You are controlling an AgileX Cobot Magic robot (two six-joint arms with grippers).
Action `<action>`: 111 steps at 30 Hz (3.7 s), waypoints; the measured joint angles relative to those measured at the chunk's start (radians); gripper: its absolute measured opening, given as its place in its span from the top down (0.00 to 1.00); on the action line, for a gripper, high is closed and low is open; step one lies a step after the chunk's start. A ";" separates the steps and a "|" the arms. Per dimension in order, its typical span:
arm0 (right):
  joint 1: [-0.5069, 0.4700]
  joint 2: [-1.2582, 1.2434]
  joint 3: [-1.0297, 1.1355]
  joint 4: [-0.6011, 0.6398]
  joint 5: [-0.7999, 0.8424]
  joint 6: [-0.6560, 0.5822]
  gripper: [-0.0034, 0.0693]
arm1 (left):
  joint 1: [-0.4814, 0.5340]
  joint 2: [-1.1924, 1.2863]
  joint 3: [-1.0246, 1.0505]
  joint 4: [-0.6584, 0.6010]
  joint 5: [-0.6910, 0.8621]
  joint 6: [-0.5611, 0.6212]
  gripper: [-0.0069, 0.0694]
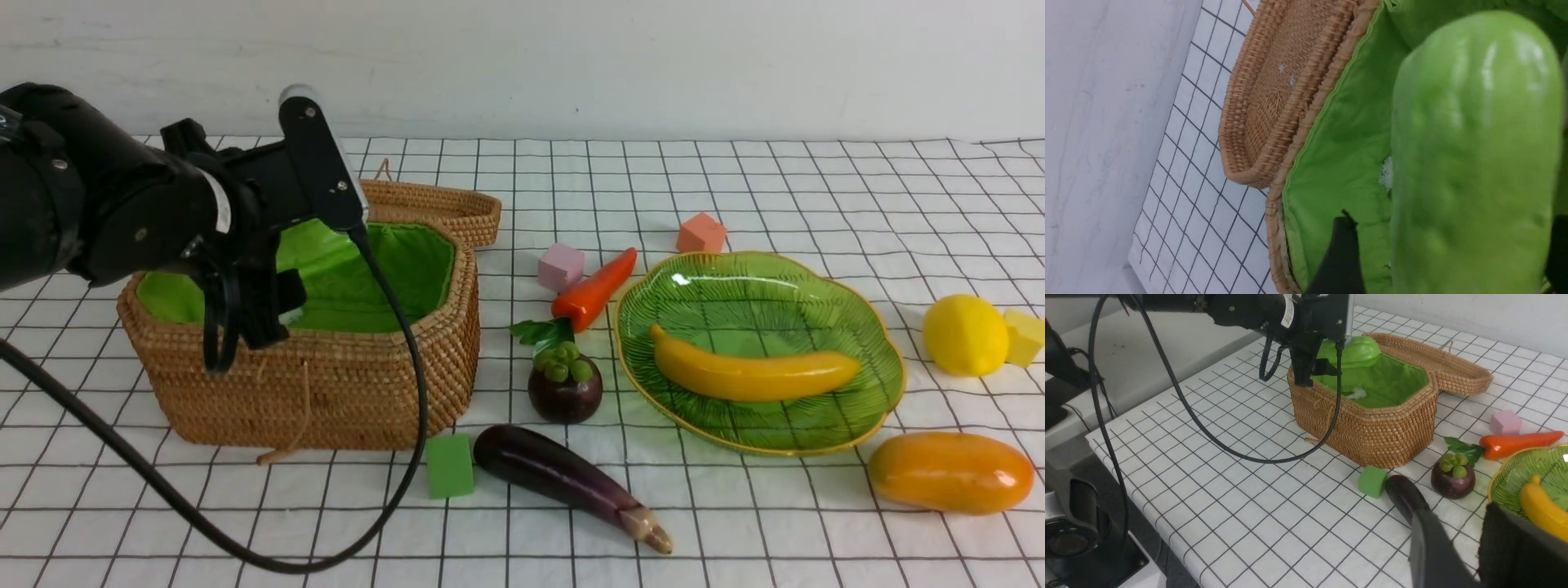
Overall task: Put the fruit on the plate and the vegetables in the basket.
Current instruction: Take a chayote with your left arm and place it on the basket on the left, then use the left arm to grab an eggplant and put it into the left basket, then use the right arm to grab a mangosteen and put it into the right plate
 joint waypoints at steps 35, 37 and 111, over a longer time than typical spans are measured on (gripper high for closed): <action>0.000 -0.038 0.001 -0.210 0.205 0.274 0.66 | -0.479 0.428 -0.288 -0.509 0.263 0.411 0.25; 0.000 -0.044 0.001 -0.209 0.205 0.274 0.66 | -0.479 0.467 -0.292 -0.458 0.218 0.413 0.21; 0.000 0.246 -0.005 -0.182 0.121 0.264 0.66 | -0.165 -0.222 -0.266 -0.519 0.434 -0.485 0.93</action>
